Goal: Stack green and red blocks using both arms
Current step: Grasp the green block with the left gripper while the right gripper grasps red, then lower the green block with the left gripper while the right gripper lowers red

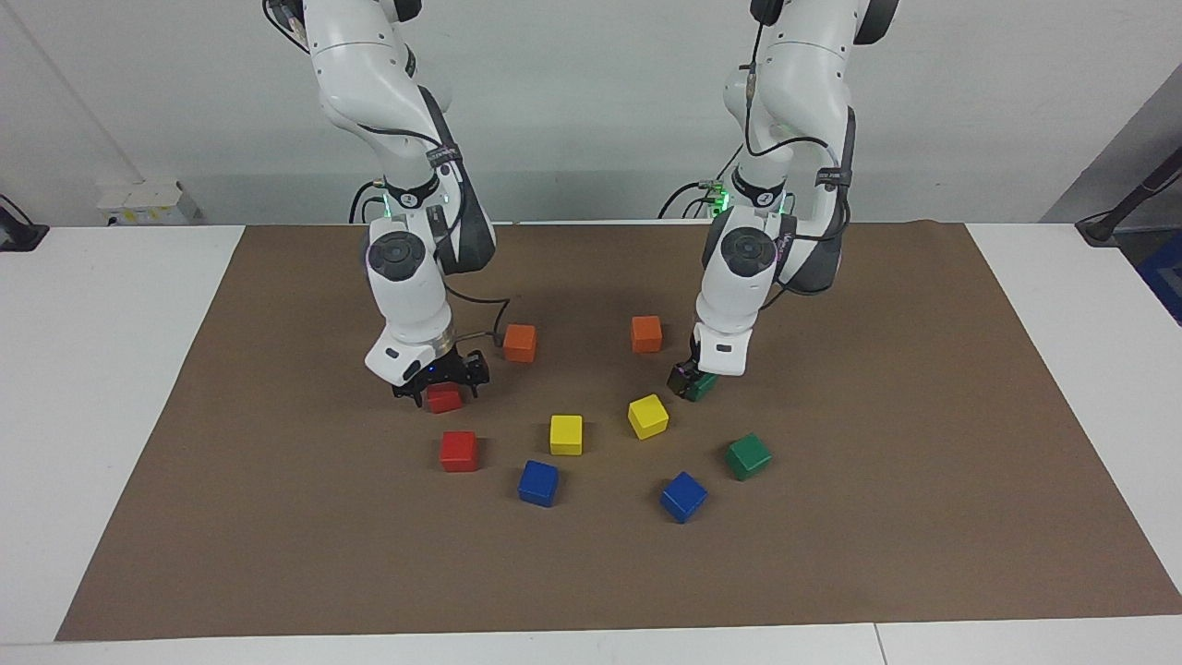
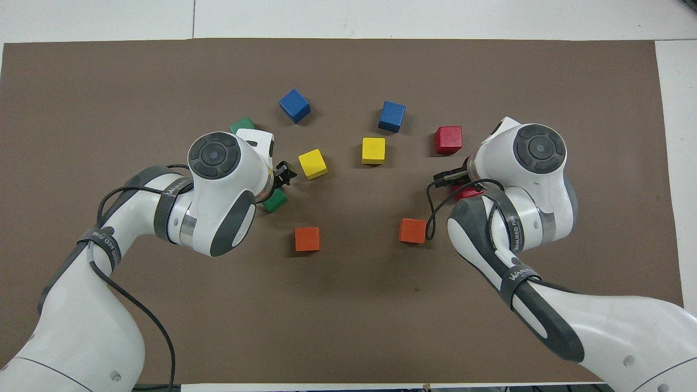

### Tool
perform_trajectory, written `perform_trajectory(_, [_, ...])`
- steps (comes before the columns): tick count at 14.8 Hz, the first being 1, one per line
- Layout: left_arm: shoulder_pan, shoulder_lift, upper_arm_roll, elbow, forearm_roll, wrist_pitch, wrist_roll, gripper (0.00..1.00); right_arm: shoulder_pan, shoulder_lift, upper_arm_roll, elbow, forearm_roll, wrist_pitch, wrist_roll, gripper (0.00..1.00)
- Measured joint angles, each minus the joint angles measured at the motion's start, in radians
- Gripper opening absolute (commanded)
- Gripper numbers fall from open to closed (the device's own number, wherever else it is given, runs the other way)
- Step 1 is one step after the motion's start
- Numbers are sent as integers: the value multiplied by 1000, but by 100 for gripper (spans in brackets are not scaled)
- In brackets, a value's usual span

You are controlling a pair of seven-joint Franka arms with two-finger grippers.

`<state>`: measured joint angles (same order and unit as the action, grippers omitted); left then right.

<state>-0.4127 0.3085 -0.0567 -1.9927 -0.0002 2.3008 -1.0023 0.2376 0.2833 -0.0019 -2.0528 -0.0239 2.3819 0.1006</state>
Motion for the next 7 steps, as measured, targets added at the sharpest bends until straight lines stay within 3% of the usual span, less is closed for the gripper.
perform_trajectory(1, [-1, 0, 0, -6, 0, 6, 0, 100, -1, 0, -1, -3, 0, 0, 0, 100])
perform_trajectory(2, [-1, 0, 0, -10, 0, 9, 0, 82, -2, 0, -3, -6, 0, 0, 0, 100])
perform_trajectory(4, [-2, 0, -1, -14, 0, 10, 0, 25, -4, 0, -3, -11, 0, 0, 0, 100])
perform_trajectory(5, [-3, 0, -1, -14, 0, 10, 0, 8, -4, 0, -3, -13, 0, 0, 0, 100])
perform_trajectory(6, [-5, 0, -2, -14, 0, 10, 0, 0, -4, 0, -3, -15, 0, 0, 1, 94])
perform_trajectory(7, [-9, 0, -2, -13, 1, 8, 0, 0, -4, 0, -3, -17, 0, 0, 1, 87])
